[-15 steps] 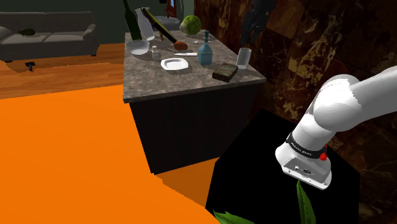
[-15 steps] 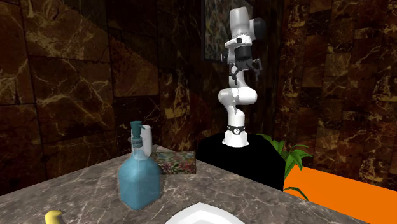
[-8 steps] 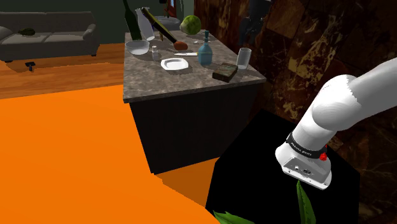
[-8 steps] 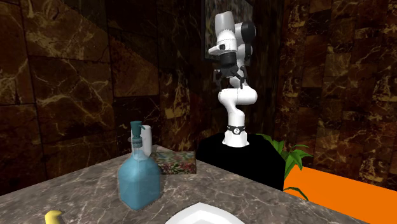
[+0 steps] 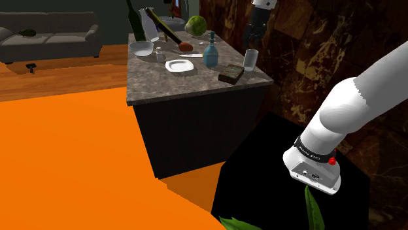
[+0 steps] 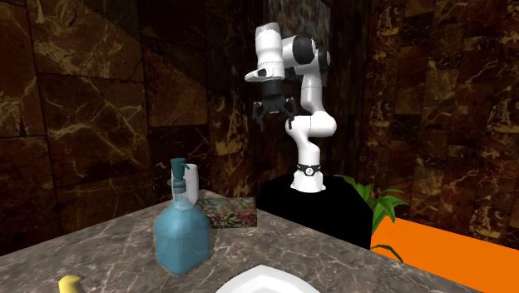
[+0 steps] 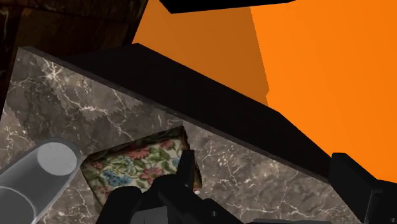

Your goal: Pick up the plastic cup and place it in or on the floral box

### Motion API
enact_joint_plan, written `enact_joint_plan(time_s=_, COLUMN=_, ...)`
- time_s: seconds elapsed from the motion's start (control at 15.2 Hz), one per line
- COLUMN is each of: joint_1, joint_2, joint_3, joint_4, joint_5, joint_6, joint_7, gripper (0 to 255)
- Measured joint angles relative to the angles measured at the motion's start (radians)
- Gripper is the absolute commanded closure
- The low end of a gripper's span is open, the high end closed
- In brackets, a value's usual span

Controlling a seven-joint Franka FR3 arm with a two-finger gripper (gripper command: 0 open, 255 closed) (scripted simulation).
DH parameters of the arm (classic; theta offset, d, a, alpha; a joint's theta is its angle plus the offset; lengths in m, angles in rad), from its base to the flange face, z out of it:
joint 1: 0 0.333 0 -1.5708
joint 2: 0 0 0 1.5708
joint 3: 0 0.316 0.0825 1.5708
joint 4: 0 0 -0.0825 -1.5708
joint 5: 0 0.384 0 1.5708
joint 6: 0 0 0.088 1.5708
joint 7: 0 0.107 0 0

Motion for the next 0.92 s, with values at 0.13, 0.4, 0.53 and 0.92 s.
enact_joint_plan(time_s=0.13, joint_1=-0.007, joint_2=0.067, joint_3=-0.029, joint_4=0.045, joint_5=0.003, joint_6=0.014, joint_7=-0.032, gripper=0)
enact_joint_plan(time_s=0.4, joint_1=-0.022, joint_2=0.196, joint_3=-0.077, joint_4=0.129, joint_5=0.02, joint_6=0.042, joint_7=-0.09, gripper=0)
enact_joint_plan(time_s=0.53, joint_1=-0.035, joint_2=0.275, joint_3=-0.107, joint_4=0.185, joint_5=0.038, joint_6=0.054, joint_7=-0.132, gripper=0)
enact_joint_plan(time_s=0.92, joint_1=-0.082, joint_2=0.497, joint_3=-0.158, joint_4=0.369, joint_5=0.108, joint_6=0.056, joint_7=-0.229, gripper=0)
